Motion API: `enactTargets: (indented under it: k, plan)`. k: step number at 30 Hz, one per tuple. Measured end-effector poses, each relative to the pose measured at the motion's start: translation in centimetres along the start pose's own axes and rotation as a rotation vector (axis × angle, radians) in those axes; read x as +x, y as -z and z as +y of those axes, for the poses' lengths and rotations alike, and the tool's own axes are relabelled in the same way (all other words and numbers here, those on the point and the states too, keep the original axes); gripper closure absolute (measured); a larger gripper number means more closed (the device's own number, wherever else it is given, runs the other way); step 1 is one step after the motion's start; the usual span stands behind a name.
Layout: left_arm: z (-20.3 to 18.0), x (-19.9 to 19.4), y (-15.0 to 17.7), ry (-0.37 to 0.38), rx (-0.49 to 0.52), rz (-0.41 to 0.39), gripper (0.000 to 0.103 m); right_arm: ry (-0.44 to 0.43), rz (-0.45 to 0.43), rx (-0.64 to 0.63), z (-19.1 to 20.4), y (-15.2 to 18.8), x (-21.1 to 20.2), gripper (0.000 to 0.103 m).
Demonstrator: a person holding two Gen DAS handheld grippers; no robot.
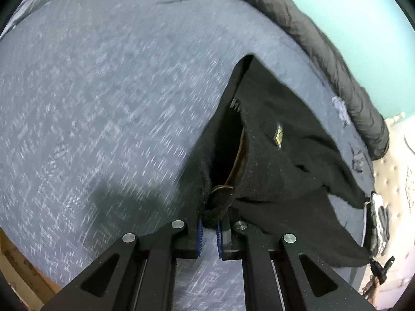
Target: Fold clothes
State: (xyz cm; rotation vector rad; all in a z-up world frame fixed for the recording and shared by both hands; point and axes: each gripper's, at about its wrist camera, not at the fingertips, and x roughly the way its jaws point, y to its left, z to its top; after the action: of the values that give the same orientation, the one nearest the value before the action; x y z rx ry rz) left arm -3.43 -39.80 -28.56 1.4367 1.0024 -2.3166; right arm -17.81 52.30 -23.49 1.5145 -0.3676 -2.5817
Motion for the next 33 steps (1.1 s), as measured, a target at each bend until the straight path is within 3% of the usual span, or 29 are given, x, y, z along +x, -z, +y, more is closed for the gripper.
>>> enactTargets:
  k: [6,9,11,16,17,19,26,30,33]
  plan:
    - [1.7,2.7,1.5,-0.002,-0.031,0.055,0.093,0.04,0.088,0.03,-2.5,4.0,4.7,0.09]
    - [2.3,3.0,1.7,0.008,-0.041,0.058,0.082,0.04,0.092,0.007,-3.0,5.2,5.4,0.085]
    - [2.5,2.3,1.4,0.002,-0.048,0.047,0.071,0.047,0.07,-0.007,-3.0,5.0,4.8,0.074]
    - [2.6,-0.5,0.3,-0.042,-0.032,-0.021,0.069,0.025,-0.015,-0.065,-2.0,3.3,2.5,0.044]
    - [2.3,-0.7,-0.1,-0.048,-0.014,-0.03,0.069,0.013,-0.028,-0.075,-1.7,2.9,2.1,0.042]
    - [1.5,-1.0,-0.9,-0.059,0.023,-0.047,0.069,-0.005,-0.042,-0.095,-1.2,2.1,1.8,0.041]
    - [-1.8,0.7,-3.5,-0.066,0.121,-0.06,0.069,0.026,0.056,-0.101,-0.7,0.5,5.8,0.041]
    - [-2.7,2.1,-4.9,-0.084,0.144,-0.052,0.059,0.035,0.083,-0.1,-1.0,0.6,7.8,0.041]
    - [-3.1,3.1,-5.8,-0.097,0.155,-0.05,0.059,0.03,0.09,-0.094,-1.1,0.6,8.7,0.041]
